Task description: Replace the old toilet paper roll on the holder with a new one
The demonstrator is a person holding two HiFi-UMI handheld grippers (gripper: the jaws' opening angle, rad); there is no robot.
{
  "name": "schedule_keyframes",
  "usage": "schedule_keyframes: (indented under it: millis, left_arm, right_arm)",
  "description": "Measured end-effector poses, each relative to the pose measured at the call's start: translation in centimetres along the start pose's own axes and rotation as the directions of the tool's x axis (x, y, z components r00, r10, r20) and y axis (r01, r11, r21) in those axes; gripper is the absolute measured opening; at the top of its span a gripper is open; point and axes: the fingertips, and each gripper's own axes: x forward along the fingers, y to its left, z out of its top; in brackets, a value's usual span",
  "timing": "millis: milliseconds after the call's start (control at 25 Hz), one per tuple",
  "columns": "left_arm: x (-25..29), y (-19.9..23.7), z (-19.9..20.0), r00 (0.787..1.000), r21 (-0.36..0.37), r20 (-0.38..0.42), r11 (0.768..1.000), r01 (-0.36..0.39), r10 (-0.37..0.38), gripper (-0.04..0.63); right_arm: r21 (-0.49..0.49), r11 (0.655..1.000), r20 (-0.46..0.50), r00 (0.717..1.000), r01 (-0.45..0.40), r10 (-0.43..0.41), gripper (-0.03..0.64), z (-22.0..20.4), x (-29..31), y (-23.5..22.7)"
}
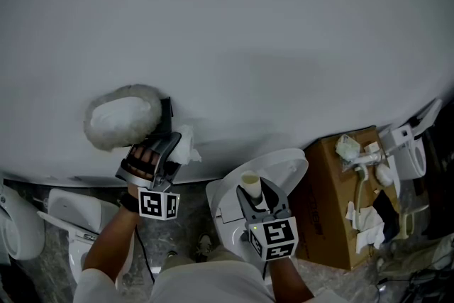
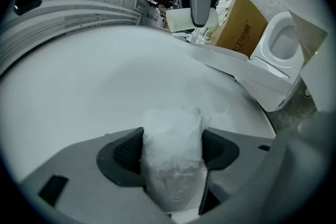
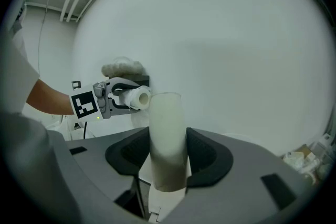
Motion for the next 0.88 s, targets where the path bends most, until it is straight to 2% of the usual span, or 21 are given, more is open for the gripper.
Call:
schedule_keyframes:
  millis: [440, 880]
  left_arm:
    - [-1.3, 0.1, -3.1, 0.997, -0.044, -0.074, 0.999, -0.015, 0.012, 0.299]
    - [-2.8, 0.1, -5.4, 0.993, -0.055, -0.119, 0.998, -0.014, 0.007, 0.299]
  right_arm:
    - [-0.002, 1.000, 0.013, 1.000, -0.005, 0.005, 0.204, 0.4, -0.2, 0.5]
    - [-0.011, 1.000, 0.028, 0.999, -0.028, 0.029, 0.204, 1.2, 0.2, 2.1]
